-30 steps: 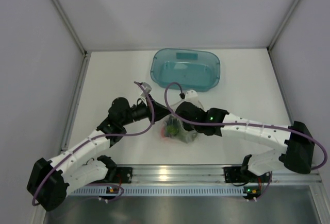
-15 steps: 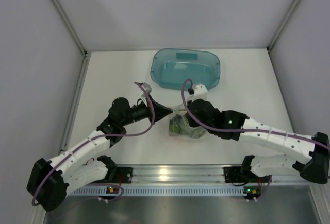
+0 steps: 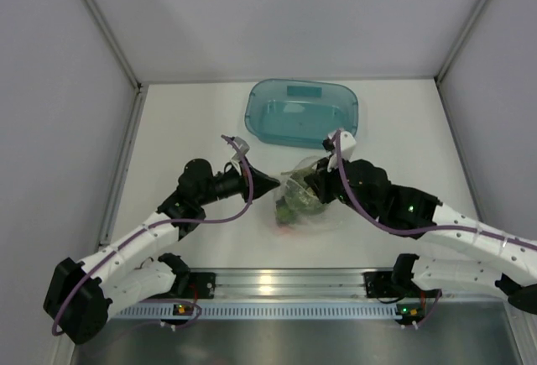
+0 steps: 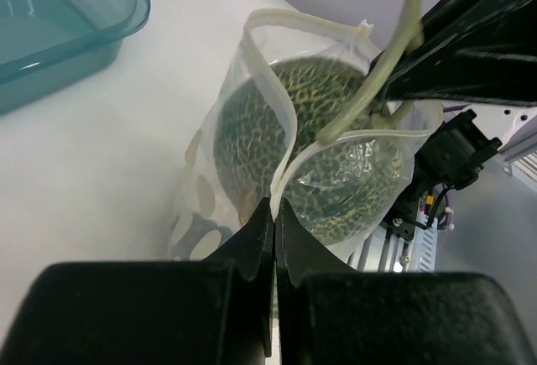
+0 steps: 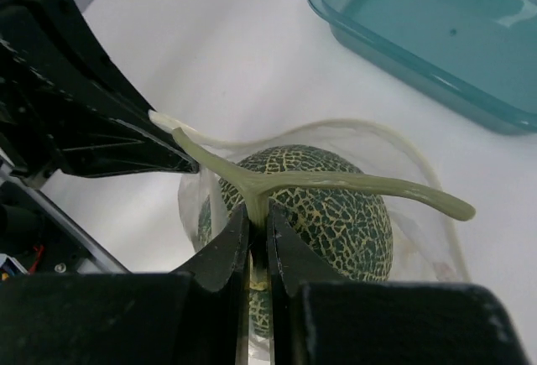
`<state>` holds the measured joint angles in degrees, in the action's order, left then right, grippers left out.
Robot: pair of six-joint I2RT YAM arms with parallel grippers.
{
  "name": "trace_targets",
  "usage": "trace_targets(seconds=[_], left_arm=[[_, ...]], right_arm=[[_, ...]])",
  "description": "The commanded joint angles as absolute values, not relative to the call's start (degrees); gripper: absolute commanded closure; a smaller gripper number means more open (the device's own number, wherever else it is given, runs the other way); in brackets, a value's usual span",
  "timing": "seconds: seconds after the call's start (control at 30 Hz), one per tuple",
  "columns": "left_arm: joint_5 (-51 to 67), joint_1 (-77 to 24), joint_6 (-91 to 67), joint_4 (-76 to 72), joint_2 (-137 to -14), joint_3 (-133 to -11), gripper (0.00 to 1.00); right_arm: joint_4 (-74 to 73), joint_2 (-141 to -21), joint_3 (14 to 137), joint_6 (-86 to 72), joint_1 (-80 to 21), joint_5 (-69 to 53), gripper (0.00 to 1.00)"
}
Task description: Open the zip-top bag and remove the fake food
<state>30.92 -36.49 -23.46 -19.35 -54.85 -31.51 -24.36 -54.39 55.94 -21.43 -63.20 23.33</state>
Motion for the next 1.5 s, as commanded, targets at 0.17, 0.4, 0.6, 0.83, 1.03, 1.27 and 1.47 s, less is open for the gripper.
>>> trace_targets(seconds=[0.17,0.4,0.6,0.83,1.03,1.27,1.47], left_arm=[[30.23,-36.74,-20.04,-16.09,-53.17,-33.13,1.0],[29.44,-36.74,-19.78,-15.29,-53.61,-32.87,1.0],[29.45,-36.83,-20.48,-15.47,-52.91,-32.26,1.0],[26.73,-36.74,-22.32,-14.42,-50.19,-32.17,1.0],[22.33,-36.74,-23.64,-8.44,-48.43,-34.1,1.0],[18.2,-36.74,-26.19,-2.73,-45.53,-35.16,1.0],[13.97,-36.74,-30.05,-1.67,-39.47,-33.66,1.0]], right_arm=[[-14.94,-50.1,57.04,-15.56,-63.19,21.45,1.0],[-14.94,-50.54,60.64,-13.19,-63.19,23.72,1.0],[-15.47,-52.99,66.79,-8.27,-63.19,27.77,1.0],[-15.29,-57.29,75.65,-3.52,-62.49,34.45,1.0],[-22.49,-65.81,88.56,-6.58,-51.18,25.77,1.0],[-22.41,-73.29,93.51,-6.94,-34.92,16.45,1.0],[-19.78,-78.3,93.43,-7.12,-25.76,9.07,1.0]])
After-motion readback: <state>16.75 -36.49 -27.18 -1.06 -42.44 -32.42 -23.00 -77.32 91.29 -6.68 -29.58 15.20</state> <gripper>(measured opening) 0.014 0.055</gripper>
